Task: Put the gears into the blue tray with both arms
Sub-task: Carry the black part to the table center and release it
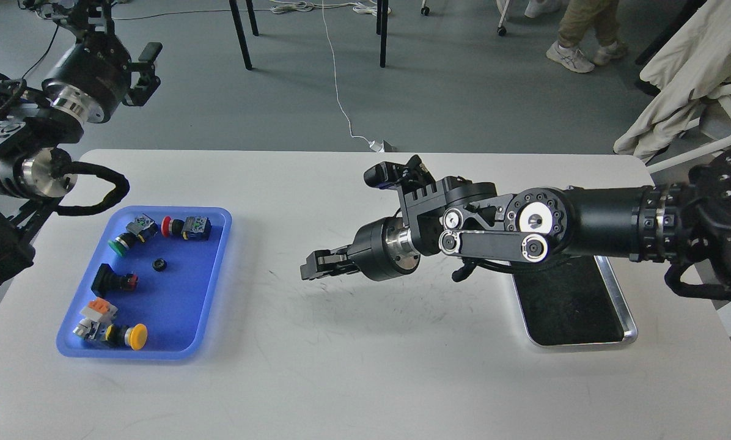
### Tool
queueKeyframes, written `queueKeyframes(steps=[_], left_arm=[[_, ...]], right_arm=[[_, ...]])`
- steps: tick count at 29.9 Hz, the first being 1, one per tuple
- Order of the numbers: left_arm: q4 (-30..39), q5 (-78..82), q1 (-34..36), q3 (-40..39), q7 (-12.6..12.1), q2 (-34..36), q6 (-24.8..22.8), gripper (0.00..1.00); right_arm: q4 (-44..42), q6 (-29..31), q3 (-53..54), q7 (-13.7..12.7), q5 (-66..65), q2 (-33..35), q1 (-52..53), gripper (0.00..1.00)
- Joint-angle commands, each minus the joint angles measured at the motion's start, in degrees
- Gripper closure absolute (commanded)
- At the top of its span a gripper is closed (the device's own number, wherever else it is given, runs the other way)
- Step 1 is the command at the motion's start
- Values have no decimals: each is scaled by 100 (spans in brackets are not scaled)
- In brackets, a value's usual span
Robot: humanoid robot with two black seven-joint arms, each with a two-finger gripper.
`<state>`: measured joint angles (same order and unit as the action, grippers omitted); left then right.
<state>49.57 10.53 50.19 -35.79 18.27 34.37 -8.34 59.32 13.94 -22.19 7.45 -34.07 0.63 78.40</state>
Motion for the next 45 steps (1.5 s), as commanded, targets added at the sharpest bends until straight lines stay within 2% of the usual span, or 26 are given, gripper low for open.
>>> queueKeyframes(steps=[1,4,9,23,28,30,33,36,37,40,42,45], left_arm=[[0,2,0,-7,1,-1,-1,2],[0,2,0,-16,1,-1,-1,2],[0,2,0,-24,10,-10,-1,2],[0,-7,-9,-24,10,8,-1,2],[0,-7,-9,-33,10,61,-1,2],[0,-7,-9,-24,10,70,-1,2],[0,-7,-9,-33,10,70,-1,2],[0,-7,-9,-25,10,70,-1,2],[0,-7,-9,-24,10,70,-1,2],[0,-7,-9,-7,10,61,-1,2],[-17,2,-18,11,10,52,-1,2],[-43,2,-18,37,10,43,-1,2]], right_arm=[[-298,-251,285,99,-12,-63,-500,99],[-359,-567,347,231,-21,-63,-808,99],[-597,-805,487,240,-3,-63,-1230,98],[-219,-1043,611,170,58,-63,-1828,98],[-219,-1051,611,152,58,-63,-1899,93],[-228,-1051,611,152,58,-63,-1899,85],[-228,-1078,611,143,49,-63,-1899,66],[-245,-1174,611,134,49,-63,-1890,38],[-254,-1183,611,134,49,-63,-1890,32],[-307,-1201,637,108,49,-63,-1890,21],[-333,-1210,742,108,49,-63,-1881,8],[-421,-1192,1102,108,58,-63,-1820,5]])
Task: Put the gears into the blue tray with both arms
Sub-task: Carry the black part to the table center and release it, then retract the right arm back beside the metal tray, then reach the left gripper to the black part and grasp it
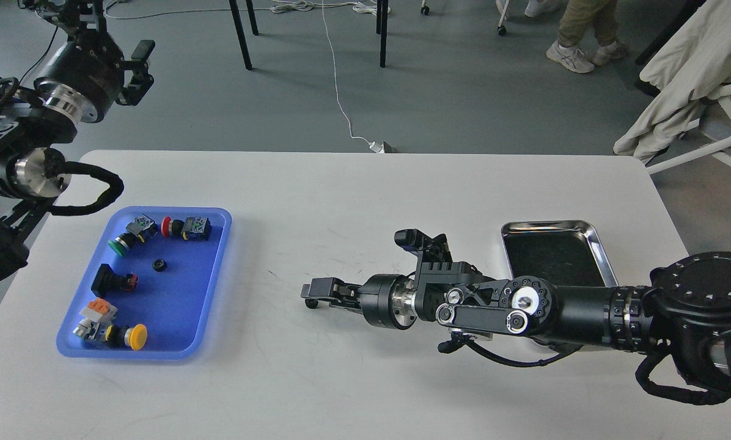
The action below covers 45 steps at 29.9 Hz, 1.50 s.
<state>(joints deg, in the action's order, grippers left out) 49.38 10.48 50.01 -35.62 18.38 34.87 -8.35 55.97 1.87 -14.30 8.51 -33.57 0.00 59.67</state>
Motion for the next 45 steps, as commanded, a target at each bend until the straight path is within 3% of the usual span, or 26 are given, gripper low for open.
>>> queueKeyframes(steps=[1,10,16,23,27,33,36,39,45], left_arm=[[-34,7,0,20,-1,-7,0,2],[-157,16,-9,38,-80,-60,0,2],[-148,199,17,362,-97,-51,0,2],[62,1280,52,574,-89,11,70,2],[1026,2201,-44,696,-97,413,62,2],[3373,4388,-211,1768,-71,1872,79,2],[4313,5724,-255,2050,-97,2251,105,2],[4615,7060,-430,2191,-220,2200,342,2],[4221,9382,-1168,2270,-685,1392,1036,2]], right_arm=[[-147,50,453,-7,9,0,62,5],[-262,304,2570,-7,262,9,247,4],[-227,797,4152,-7,1413,1510,-33,4],[-218,1938,5840,-7,3126,2873,-1192,4],[-209,2613,6290,2,3997,3418,-2106,4],[282,2613,6650,54,4157,3955,-3206,3],[537,2613,6668,54,4157,3981,-3400,3],[608,2613,6651,54,4157,3973,-3435,3],[617,2613,6642,46,4139,3973,-3436,3]])
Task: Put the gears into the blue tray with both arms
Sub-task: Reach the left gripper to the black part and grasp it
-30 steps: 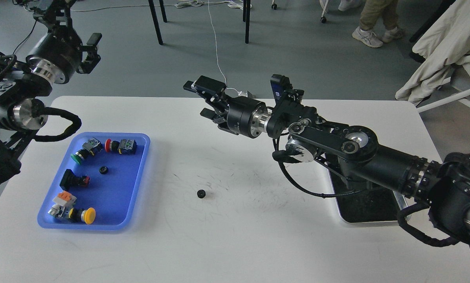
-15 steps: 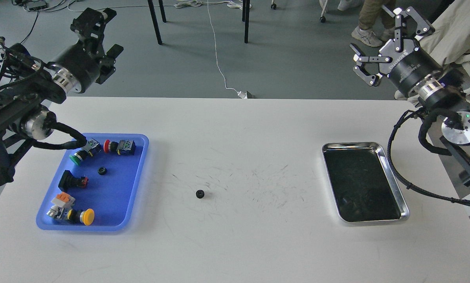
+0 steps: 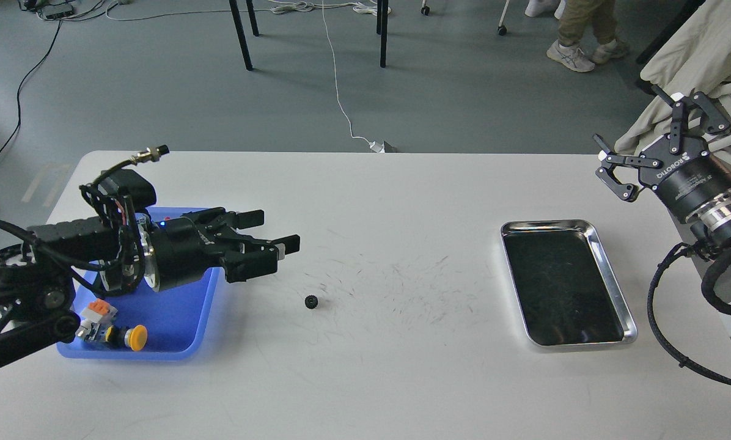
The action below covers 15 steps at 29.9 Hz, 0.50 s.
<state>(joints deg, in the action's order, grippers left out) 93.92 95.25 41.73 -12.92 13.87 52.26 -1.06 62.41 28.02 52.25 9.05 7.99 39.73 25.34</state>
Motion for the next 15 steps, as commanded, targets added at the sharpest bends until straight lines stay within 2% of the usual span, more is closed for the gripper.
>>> queueKeyframes(steps=[1,4,9,15], left_arm=[[-312,1160,-428,-17,-323,-479,395,2],[-592,1574,-586,-35,-473,-822,572,2],[-1261,2864,-920,-61,-508,-1410,800,2],[-1736,2975,-1360,-175,-604,-1763,880,5]], right_arm=[[-62,-2,-30,-26,-17,0,-3,3],[-71,-2,-65,-44,-25,0,-20,3],[-71,-2,-83,-44,-25,-44,-117,3],[-71,-2,-83,-35,-25,-53,-178,3]])
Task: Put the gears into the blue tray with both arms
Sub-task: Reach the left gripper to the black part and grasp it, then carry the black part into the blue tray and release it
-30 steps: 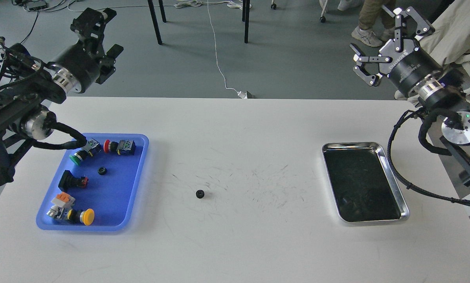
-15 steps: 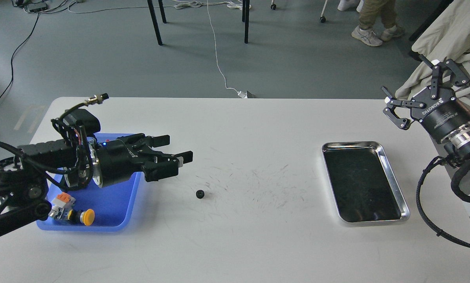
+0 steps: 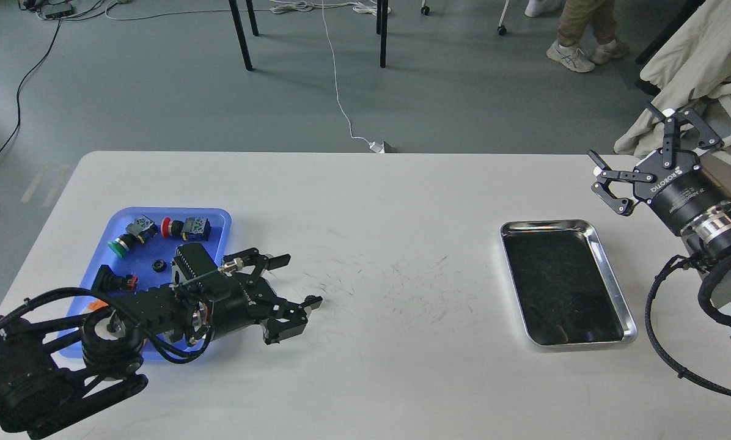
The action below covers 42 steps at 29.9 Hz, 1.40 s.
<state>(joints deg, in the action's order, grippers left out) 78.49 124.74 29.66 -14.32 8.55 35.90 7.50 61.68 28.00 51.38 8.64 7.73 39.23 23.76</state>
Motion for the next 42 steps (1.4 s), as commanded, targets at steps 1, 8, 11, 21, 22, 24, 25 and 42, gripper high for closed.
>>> queueKeyframes(steps=[1,8,11,21,22,24,25,42], left_arm=[[-255,26,-171,-45,-108,-171,41,5],[-677,26,-180,-36,-126,-680,146,12],[-827,26,-189,-36,-126,-813,199,21],[-924,26,-400,-36,-82,-857,226,55],[-924,26,-417,-27,-82,-857,226,62],[-924,26,-461,-44,-73,-848,226,82],[-924,26,-488,-62,-73,-848,226,84],[1045,-272,-57,-783,146,2331,322,93]], right_arm=[[2,0,13,6,0,5,-30,3],[-7,0,30,6,0,14,-100,3],[-15,0,30,23,-9,14,-100,3],[-86,0,13,50,-9,-12,-109,3],[-86,0,13,50,-9,-12,-109,3],[-94,0,4,50,-9,-21,-109,3],[-86,0,4,50,-9,-21,-109,3],[-94,0,22,41,-9,-56,-21,3]])
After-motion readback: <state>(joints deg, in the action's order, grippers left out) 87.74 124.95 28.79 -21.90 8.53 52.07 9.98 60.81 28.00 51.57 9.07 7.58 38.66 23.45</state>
